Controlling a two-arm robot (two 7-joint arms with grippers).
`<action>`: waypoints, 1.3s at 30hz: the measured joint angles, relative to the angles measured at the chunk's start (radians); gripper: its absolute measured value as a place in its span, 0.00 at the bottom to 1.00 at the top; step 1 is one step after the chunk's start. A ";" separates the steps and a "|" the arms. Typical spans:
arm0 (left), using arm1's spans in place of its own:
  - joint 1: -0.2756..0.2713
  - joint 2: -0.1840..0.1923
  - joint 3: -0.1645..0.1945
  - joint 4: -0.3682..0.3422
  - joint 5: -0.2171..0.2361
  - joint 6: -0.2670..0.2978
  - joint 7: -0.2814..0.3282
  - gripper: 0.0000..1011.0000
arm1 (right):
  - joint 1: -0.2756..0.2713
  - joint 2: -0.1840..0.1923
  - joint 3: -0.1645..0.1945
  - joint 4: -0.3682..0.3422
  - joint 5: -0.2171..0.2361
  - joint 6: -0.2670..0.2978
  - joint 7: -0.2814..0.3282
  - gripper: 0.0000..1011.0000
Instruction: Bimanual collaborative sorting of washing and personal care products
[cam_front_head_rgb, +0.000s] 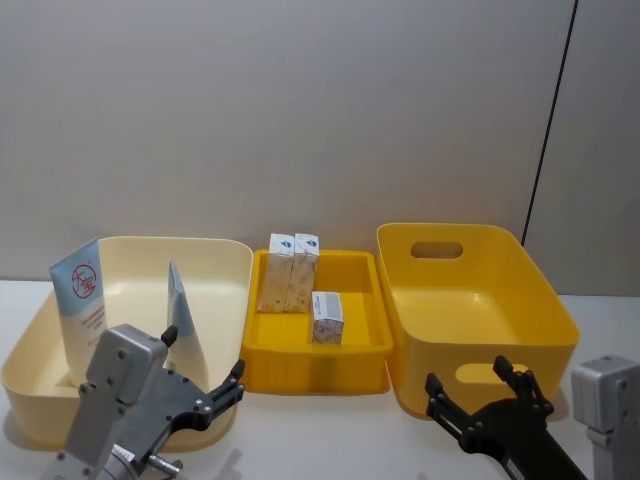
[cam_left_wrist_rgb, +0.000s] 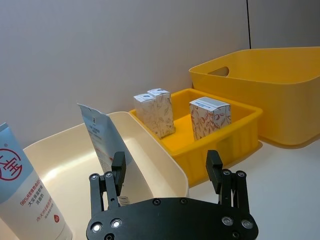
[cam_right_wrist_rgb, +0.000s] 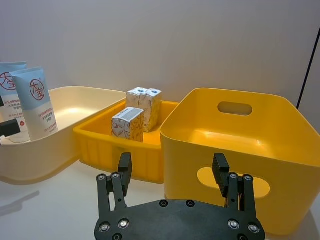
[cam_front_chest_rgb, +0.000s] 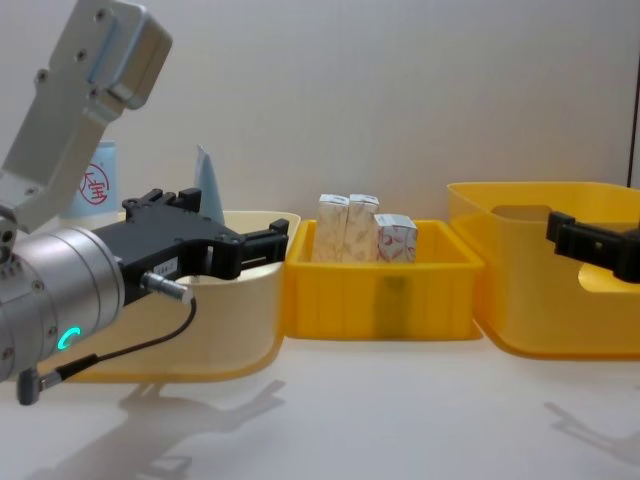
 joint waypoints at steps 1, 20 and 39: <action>0.000 0.000 0.000 0.000 0.000 0.000 0.000 0.99 | 0.000 0.000 0.000 0.000 0.000 0.000 0.000 0.99; 0.000 0.000 0.000 0.000 0.000 0.000 0.000 0.99 | 0.000 0.000 0.000 0.000 0.000 0.000 0.000 0.99; 0.000 0.000 0.000 0.000 0.000 0.000 0.000 0.99 | 0.000 0.000 0.000 0.000 0.000 0.000 0.000 0.99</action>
